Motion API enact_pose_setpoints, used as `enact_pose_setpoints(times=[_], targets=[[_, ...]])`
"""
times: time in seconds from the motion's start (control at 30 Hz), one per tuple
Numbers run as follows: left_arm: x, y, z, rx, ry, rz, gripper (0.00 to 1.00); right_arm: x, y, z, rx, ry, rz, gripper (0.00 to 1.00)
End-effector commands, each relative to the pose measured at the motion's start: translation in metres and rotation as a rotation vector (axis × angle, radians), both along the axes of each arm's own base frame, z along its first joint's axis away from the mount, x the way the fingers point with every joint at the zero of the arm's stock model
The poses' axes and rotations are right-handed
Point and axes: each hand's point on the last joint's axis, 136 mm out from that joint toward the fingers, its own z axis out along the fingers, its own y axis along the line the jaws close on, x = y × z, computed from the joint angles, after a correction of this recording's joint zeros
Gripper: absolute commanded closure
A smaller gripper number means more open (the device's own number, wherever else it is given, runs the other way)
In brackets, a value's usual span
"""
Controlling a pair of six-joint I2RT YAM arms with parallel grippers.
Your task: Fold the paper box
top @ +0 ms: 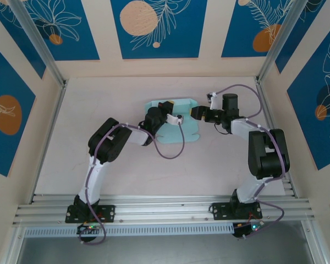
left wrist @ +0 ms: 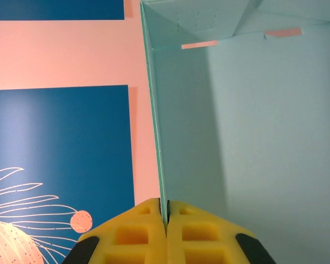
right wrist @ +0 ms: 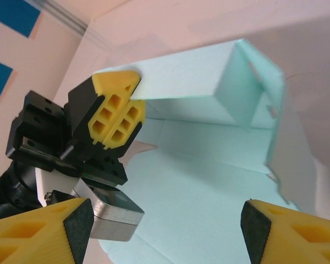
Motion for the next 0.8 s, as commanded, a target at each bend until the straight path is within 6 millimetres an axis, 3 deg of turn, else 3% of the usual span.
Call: enact_pose_setpoints(times=[0.0, 0.2, 0.37, 0.63, 0.77], targets=[[-0.01, -0.001, -0.043, 0.11, 0.115, -0.028, 1.0, 0.001, -0.011, 0.022, 0.059, -0.054, -0.016, 0.27], [-0.01, -0.001, -0.043, 0.108, 0.114, -0.029, 1.0, 0.012, -0.054, 0.025, 0.085, -0.05, -0.177, 0.28], [-0.011, -0.001, -0.044, 0.112, 0.115, -0.03, 1.0, 0.032, -0.084, -0.001, 0.001, 0.05, -0.282, 0.3], [-0.011, -0.001, -0.043, 0.114, 0.111, -0.03, 1.0, 0.064, -0.08, -0.025, -0.012, 0.204, -0.211, 0.34], [-0.011, -0.001, -0.044, 0.117, 0.115, -0.029, 1.0, 0.066, -0.06, -0.04, -0.028, 0.281, -0.146, 0.35]])
